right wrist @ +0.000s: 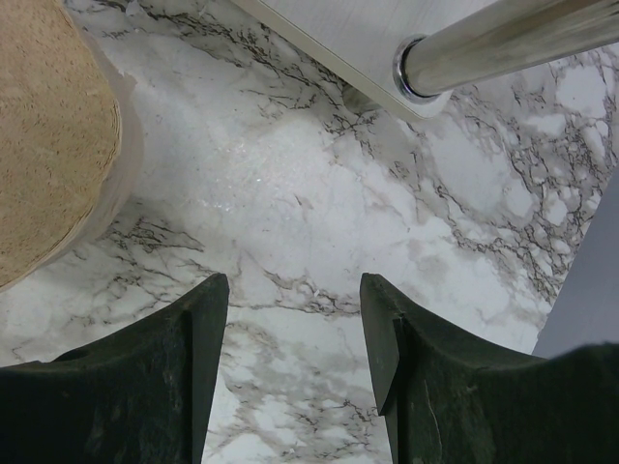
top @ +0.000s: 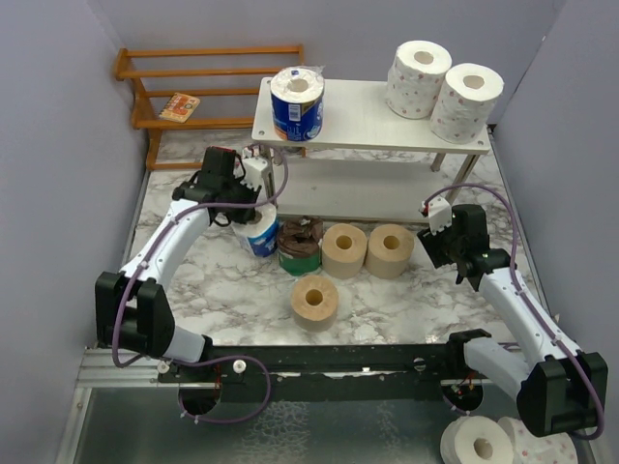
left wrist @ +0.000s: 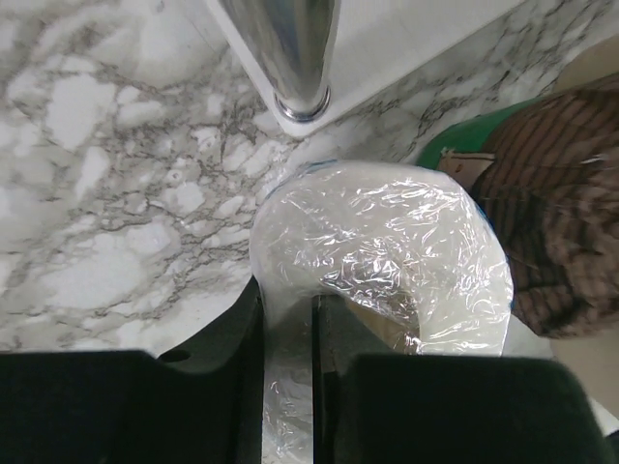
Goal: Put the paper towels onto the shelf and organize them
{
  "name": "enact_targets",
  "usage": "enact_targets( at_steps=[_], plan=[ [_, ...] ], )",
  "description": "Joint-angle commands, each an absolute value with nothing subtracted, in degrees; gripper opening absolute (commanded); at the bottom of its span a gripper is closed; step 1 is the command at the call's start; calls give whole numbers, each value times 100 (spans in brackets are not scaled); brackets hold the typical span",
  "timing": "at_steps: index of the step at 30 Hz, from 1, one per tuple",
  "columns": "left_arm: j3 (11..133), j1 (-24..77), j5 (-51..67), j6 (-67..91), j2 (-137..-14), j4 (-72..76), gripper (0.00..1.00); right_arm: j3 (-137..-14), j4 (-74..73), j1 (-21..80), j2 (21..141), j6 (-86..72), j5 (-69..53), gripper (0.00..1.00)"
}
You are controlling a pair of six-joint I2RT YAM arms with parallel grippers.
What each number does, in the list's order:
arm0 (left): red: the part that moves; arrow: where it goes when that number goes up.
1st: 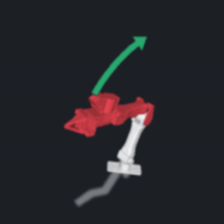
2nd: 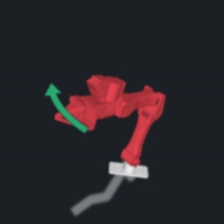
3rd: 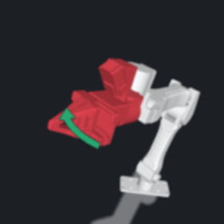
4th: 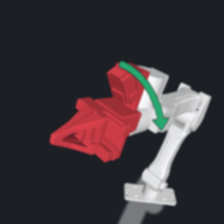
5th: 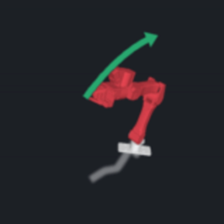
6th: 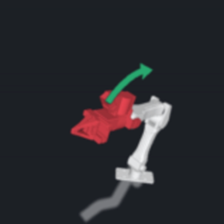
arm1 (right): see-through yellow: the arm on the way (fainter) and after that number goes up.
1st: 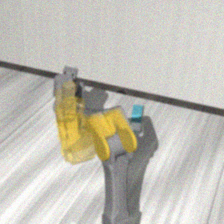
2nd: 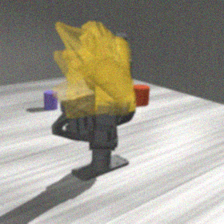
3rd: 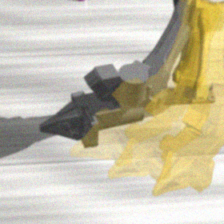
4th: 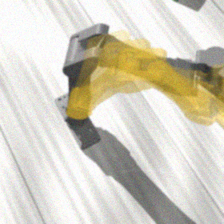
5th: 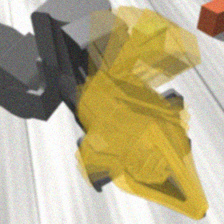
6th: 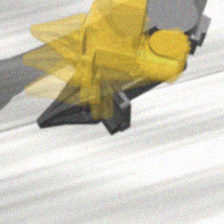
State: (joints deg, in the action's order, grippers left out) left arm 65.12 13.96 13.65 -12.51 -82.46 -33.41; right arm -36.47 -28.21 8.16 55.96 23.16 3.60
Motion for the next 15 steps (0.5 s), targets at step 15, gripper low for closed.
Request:
enact_targets(
  at_steps=[15],
  plan=[
    [10886, 1415, 2870, -1705, -7027, -5140, 0, -3604, -2616, 787, 5547, 2285, 459, 57]
  ],
)
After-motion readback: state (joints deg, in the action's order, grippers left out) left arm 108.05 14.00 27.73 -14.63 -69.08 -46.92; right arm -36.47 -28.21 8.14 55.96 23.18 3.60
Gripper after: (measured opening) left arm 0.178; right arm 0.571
